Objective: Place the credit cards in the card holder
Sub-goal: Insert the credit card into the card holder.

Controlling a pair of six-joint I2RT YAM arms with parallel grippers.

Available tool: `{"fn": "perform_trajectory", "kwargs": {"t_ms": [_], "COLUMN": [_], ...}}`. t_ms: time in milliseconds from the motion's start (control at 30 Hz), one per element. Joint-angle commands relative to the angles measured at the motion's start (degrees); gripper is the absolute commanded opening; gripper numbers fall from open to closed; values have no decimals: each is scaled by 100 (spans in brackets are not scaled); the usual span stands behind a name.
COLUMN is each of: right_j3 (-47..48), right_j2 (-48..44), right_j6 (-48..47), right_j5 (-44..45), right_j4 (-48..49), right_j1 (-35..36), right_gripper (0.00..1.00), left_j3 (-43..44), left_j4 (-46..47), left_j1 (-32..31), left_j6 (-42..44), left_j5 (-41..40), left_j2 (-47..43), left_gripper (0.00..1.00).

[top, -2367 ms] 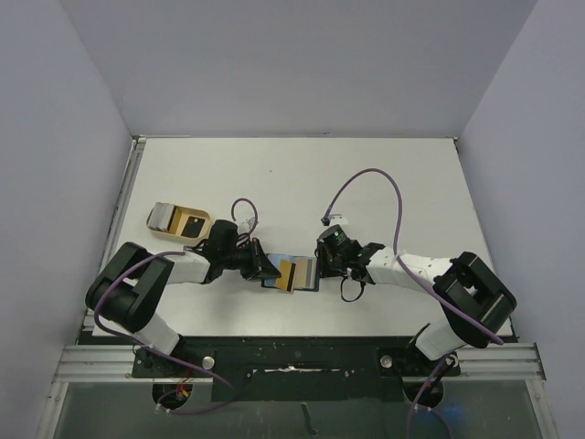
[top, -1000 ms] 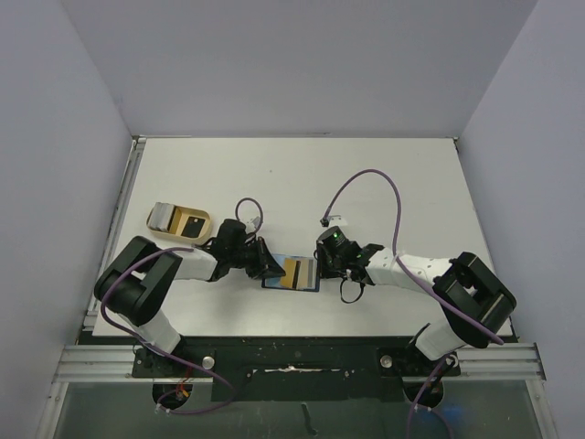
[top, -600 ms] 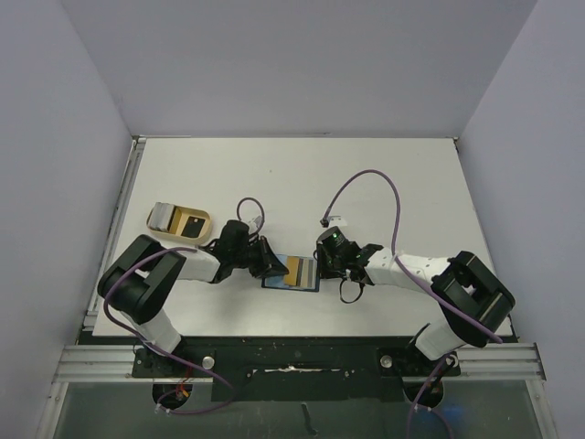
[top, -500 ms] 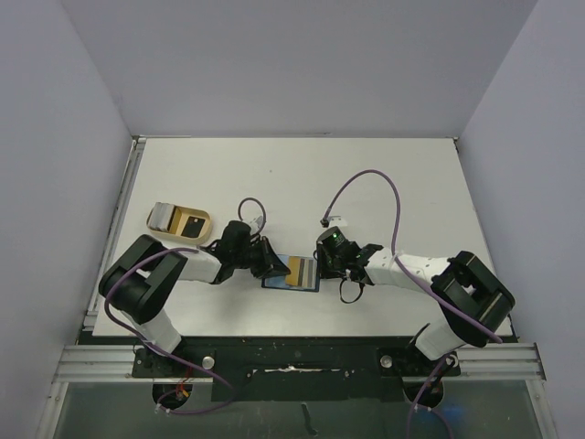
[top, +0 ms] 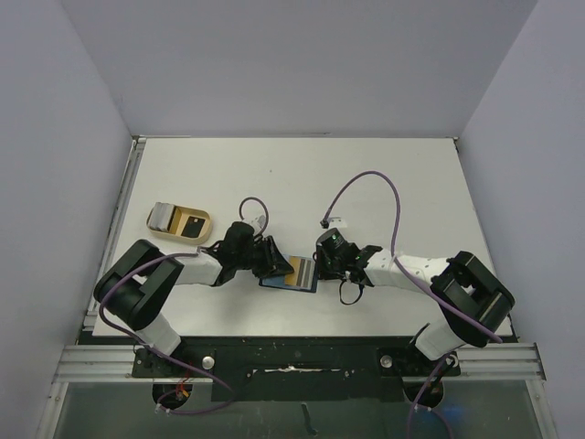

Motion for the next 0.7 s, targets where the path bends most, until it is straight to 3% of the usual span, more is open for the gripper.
{"fn": "perform_trajectory", "kwargs": {"t_ms": [0, 667], "right_j3": [-62, -142], "right_j2": [-103, -79], "right_j6": [94, 148], "right_j5": [28, -25], "right_j4": [280, 417], "right_j1": [73, 81], "right_gripper": [23, 21], "left_j3": [201, 464], "left_j4": [-431, -176], "left_j1": [-79, -624], "left_j6": [399, 447], "left_j5": [-503, -603], "left_j2": [-339, -19], "left_gripper": [33, 33]}}
